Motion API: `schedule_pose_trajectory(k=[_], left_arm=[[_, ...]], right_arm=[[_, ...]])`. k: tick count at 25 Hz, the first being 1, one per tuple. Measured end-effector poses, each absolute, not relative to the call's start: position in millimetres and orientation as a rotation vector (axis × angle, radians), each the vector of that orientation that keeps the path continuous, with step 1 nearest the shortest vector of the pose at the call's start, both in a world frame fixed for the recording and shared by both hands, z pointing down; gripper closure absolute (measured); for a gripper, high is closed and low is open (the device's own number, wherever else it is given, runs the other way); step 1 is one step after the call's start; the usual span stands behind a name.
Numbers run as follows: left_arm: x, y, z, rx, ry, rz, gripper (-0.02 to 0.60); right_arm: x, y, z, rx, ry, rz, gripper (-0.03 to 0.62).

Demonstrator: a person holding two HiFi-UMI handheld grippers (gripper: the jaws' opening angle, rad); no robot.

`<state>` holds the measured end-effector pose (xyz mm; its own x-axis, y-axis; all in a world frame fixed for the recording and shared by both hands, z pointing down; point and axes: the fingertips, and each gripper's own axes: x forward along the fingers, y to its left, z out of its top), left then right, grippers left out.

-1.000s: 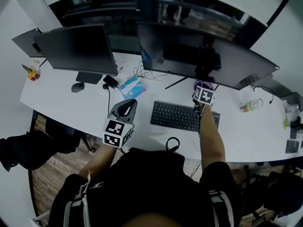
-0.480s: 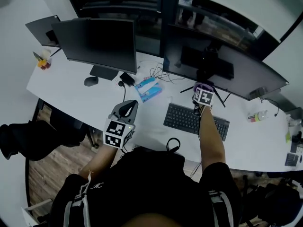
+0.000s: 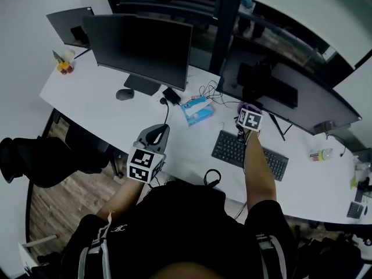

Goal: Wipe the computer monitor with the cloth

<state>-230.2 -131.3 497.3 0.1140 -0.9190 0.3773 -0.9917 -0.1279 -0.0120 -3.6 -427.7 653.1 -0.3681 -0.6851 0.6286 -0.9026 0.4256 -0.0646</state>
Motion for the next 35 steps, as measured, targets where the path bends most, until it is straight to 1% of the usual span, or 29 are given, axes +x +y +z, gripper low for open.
schedule_pose_trajectory(k=[19,29,35], left_arm=[[-321.3,-113.9,499.9,2.098,-1.95,0.398,0.569],[-358.6,-119.5,504.1,2.139,-1.912,0.394,0.569],[-367.3,-123.9,503.0,2.163,-1.885,0.385,0.569]], right_arm=[[-135.4,-410.6,654.2,1.223,-2.232,0.538,0.519],[-179.3,-399.6,643.7,1.209,-2.257,0.562,0.517],[-197.8,-401.8,606.1,1.242,-2.342,0.505,0.517]])
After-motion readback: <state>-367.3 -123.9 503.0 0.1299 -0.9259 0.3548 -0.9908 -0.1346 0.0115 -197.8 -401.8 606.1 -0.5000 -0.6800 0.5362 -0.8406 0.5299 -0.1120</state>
